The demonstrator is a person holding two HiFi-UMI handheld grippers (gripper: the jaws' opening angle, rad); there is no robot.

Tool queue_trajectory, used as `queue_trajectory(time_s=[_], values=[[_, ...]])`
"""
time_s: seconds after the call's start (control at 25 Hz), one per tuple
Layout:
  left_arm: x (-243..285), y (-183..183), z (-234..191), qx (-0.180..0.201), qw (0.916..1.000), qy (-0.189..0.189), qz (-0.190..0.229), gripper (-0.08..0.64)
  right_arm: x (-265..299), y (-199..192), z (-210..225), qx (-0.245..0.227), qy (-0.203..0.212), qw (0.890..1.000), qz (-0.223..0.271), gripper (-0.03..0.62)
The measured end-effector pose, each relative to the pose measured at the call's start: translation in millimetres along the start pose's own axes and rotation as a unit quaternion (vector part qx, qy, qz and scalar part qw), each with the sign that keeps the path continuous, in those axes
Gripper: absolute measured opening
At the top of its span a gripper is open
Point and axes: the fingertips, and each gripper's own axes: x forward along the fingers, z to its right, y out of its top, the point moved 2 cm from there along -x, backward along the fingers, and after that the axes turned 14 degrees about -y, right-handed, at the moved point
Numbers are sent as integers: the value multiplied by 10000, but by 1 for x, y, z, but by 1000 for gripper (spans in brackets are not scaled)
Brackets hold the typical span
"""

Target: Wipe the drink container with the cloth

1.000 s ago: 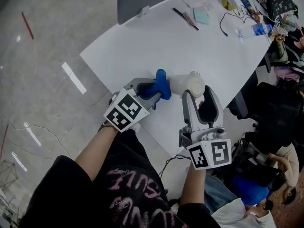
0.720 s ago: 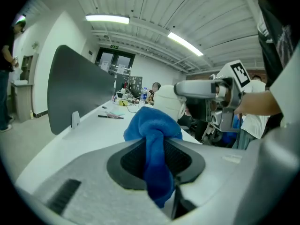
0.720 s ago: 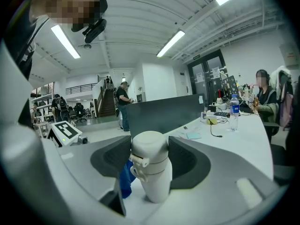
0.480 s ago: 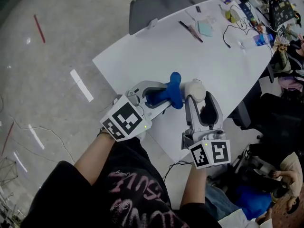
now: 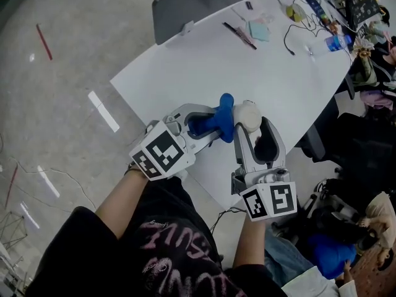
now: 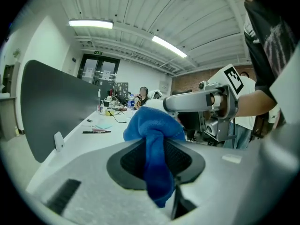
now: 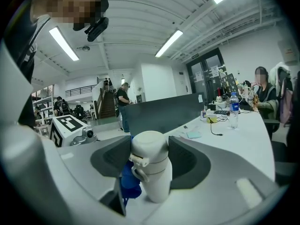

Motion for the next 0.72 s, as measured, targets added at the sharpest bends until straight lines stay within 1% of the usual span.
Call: queue_trajectory(time_s=[0.2,0.4,0.56,0.72], values=[[5,-20,-8,-143,9997,-34,-177,97,2,-1,-1,9,-14,10000,-3,261],[12,-49,-17,-500,9984,-111,-242,97,5,-1,-1,45,-55,10000,-33,261],[17,-69,-23,-713,9967,-148,-350,97,6,-2,-1,73,-91,9999,-55,261],[19,-88,-30,-847,9940,-69,-684,97,7,-3,0,99,-99,9999,-64,261]])
